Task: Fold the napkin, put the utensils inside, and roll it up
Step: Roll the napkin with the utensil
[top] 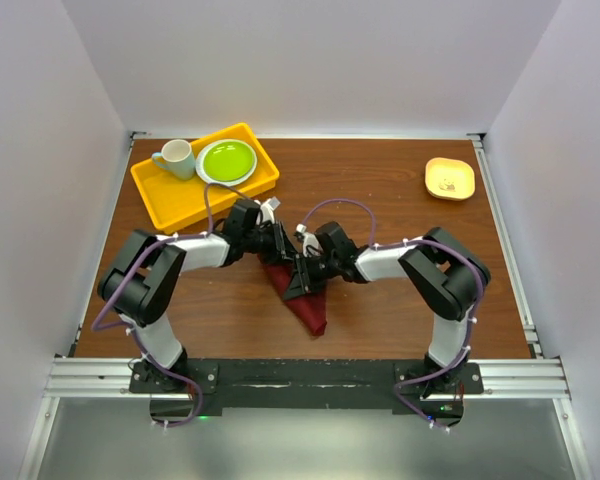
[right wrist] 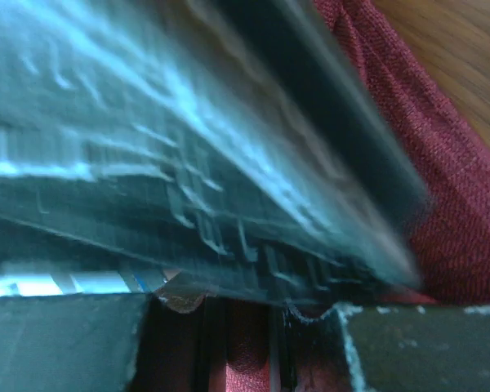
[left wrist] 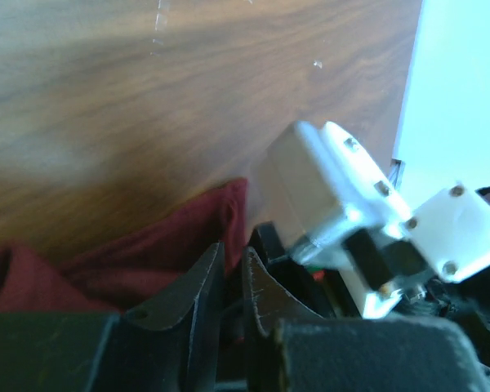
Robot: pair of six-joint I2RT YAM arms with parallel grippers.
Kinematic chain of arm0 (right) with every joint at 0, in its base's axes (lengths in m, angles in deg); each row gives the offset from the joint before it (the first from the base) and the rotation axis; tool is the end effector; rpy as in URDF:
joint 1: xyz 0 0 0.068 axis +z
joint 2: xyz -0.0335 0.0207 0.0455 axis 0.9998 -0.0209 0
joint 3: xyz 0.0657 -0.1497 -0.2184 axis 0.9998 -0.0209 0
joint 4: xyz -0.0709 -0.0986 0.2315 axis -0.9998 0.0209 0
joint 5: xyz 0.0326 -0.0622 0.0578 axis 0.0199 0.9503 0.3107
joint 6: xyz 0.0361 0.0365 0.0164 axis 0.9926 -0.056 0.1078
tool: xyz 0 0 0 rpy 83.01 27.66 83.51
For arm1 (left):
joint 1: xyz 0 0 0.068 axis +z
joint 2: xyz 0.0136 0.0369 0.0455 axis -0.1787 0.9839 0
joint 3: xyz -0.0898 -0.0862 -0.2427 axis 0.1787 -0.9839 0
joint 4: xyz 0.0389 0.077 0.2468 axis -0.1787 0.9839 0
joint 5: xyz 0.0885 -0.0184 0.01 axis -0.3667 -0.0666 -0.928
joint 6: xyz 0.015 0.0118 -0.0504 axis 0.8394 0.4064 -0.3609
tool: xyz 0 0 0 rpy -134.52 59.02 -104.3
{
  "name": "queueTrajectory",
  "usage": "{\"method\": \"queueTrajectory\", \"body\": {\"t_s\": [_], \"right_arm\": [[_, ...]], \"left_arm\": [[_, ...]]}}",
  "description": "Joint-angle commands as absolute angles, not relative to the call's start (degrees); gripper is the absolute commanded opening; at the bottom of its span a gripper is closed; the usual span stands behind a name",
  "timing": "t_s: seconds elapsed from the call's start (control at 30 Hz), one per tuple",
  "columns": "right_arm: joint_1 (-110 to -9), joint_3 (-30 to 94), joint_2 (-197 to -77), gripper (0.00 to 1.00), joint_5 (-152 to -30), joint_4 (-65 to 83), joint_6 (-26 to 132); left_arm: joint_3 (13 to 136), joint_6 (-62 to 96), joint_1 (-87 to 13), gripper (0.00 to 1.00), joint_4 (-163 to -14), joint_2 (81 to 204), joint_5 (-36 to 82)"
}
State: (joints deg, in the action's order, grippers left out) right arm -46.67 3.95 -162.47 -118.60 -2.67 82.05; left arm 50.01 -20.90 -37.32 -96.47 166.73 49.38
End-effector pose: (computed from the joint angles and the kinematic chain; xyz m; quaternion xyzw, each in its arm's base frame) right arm 0.2405 0.2452 0.1113 -0.1561 0.8823 0.4350 0.0895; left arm 0.2926 -0.1721 0.1469 -0.0529 0.8788 -0.4553 0.1329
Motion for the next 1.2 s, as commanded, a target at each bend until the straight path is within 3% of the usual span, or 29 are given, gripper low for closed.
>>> {"method": "queueTrajectory", "body": {"t_s": [0.0,0.27,0.53,0.9,1.17], "right_arm": [[-46.09,3.31,-169.55,0.11,-114.25,13.84,76.45],[-47.05,4.45,-169.12,0.18,-112.76,16.83,77.33],[-46.88,6.74,-164.28,0.31,-109.16,21.66,79.35],[-46.35,16.14,-156.56,0.64,-102.39,35.54,74.96],[-42.75,27.21,-153.29,0.73,-93.52,47.76,68.46]], "left_arm": [[51.19,-20.59,-37.27,0.19,-98.10,163.44,48.84],[46.99,-21.02,-36.84,0.12,-100.28,164.06,47.96],[41.18,-17.86,-33.58,0.07,-104.95,166.78,48.39],[42.76,-16.36,-33.50,0.06,-103.98,169.68,48.74],[44.16,-16.19,-33.50,0.05,-103.19,170.91,49.36]]}}
